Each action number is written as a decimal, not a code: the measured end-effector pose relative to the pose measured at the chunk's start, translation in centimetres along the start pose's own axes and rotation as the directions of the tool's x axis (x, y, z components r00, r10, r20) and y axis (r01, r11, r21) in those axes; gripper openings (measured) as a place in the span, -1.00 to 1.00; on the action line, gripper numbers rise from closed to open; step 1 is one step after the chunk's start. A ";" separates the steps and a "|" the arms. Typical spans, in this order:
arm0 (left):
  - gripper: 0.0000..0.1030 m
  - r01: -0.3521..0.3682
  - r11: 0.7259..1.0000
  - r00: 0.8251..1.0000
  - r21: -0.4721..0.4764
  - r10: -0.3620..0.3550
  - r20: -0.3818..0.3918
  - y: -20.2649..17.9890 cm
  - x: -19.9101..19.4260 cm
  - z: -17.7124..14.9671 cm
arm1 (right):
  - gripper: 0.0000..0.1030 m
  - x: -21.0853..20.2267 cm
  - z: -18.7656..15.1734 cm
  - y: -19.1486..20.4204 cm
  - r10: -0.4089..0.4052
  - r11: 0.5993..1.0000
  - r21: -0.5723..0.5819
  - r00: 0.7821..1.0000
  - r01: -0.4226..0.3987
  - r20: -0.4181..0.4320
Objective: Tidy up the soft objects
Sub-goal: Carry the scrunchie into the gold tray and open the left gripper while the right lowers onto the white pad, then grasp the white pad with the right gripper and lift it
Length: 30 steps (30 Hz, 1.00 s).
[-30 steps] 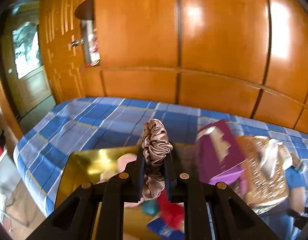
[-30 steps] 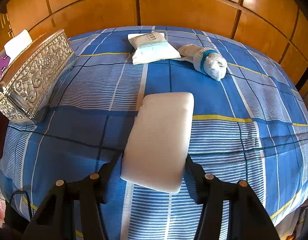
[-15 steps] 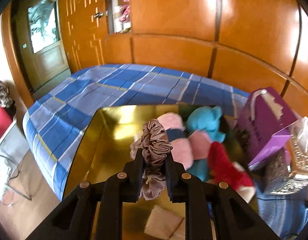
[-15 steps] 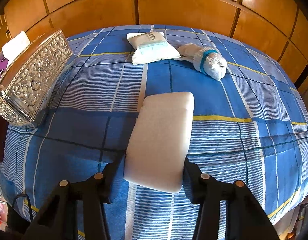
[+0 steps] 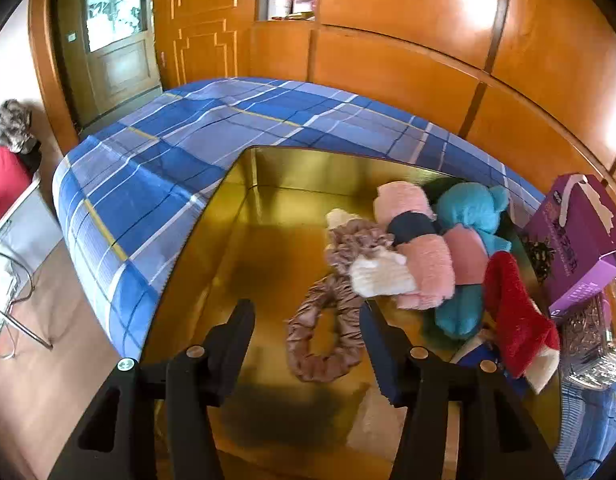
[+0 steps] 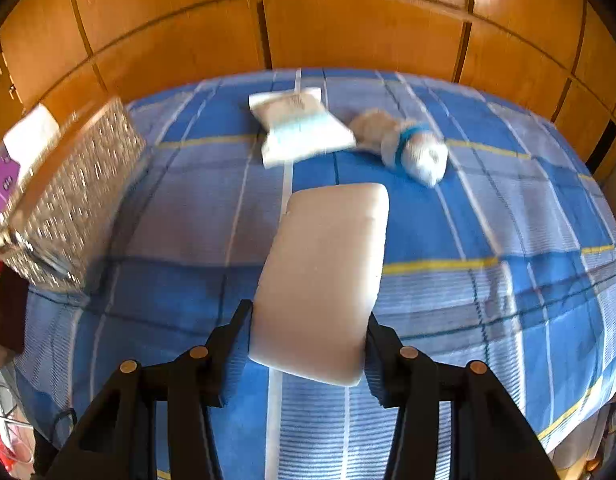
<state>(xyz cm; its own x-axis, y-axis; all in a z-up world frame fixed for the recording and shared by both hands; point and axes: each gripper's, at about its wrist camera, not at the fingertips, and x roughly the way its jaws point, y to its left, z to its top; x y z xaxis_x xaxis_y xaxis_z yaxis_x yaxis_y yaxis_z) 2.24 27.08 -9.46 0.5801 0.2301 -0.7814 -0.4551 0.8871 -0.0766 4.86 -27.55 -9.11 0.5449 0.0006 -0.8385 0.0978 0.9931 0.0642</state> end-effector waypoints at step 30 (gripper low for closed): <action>0.15 0.032 0.999 0.993 -0.013 -0.030 0.117 0.9 -5.7 -0.1 | -0.04 -9.9 4.0 29.2 0.554 0.642 -0.634 0.833 -0.431 -0.005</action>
<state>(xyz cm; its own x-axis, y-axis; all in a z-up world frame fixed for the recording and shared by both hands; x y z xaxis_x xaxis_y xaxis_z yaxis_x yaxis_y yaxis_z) -1.57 26.49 -5.12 0.6688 0.2488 -0.7006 -0.4451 0.8888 -0.1093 5.64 1.02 3.21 0.5034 0.5513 -0.6653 -0.7001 0.7115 0.0598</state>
